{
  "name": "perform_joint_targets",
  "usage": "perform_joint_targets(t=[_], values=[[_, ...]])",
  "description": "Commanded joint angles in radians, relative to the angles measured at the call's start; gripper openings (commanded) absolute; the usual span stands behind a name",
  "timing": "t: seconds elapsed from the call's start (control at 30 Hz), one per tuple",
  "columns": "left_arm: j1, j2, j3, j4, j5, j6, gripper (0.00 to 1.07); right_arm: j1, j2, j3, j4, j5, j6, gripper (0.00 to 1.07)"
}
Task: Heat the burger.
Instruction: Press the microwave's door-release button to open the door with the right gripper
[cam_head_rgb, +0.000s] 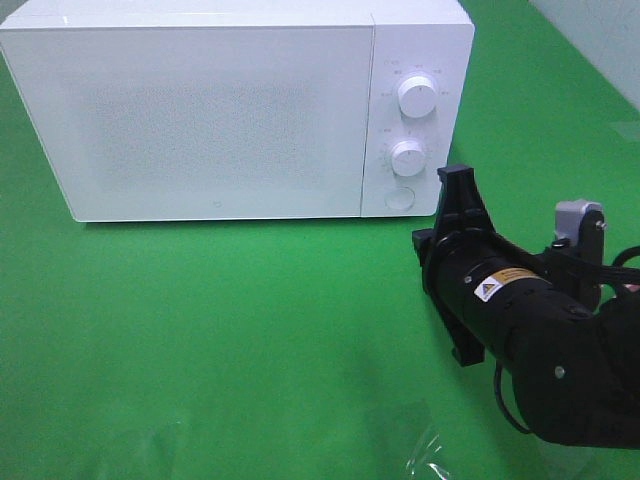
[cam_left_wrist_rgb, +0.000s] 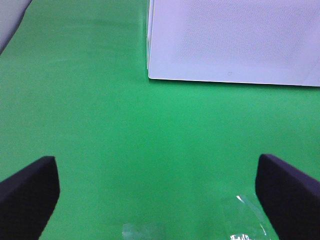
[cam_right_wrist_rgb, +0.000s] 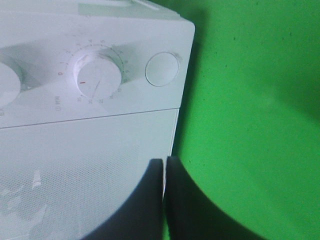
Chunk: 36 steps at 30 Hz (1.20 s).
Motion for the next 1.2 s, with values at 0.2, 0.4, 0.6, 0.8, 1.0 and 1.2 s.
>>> perform_joint_targets(t=[0.2,0.4,0.6,0.8,1.0,1.2], values=[[0.004,-0.014,0.003,-0.006,-0.011,0.000,1.00,-0.103,0.067,-0.069,-0.141,0.041,0.081,0.00],[0.004,-0.014,0.003,-0.006,-0.011,0.000,1.00,-0.168,0.104,-0.113,-0.221,0.087,0.141,0.00],[0.004,-0.014,0.003,-0.006,-0.011,0.000,1.00,-0.241,0.146,-0.176,-0.291,0.139,0.198,0.00],[0.004,-0.014,0.003,-0.006,-0.011,0.000,1.00,-0.272,0.176,-0.228,-0.307,0.159,0.198,0.00],[0.004,-0.014,0.003,-0.006,-0.011,0.000,1.00,-0.323,0.224,-0.289,-0.328,0.210,0.197,0.00],[0.004,-0.014,0.003,-0.006,-0.011,0.000,1.00,-0.340,0.245,-0.327,-0.337,0.212,0.192,0.00]])
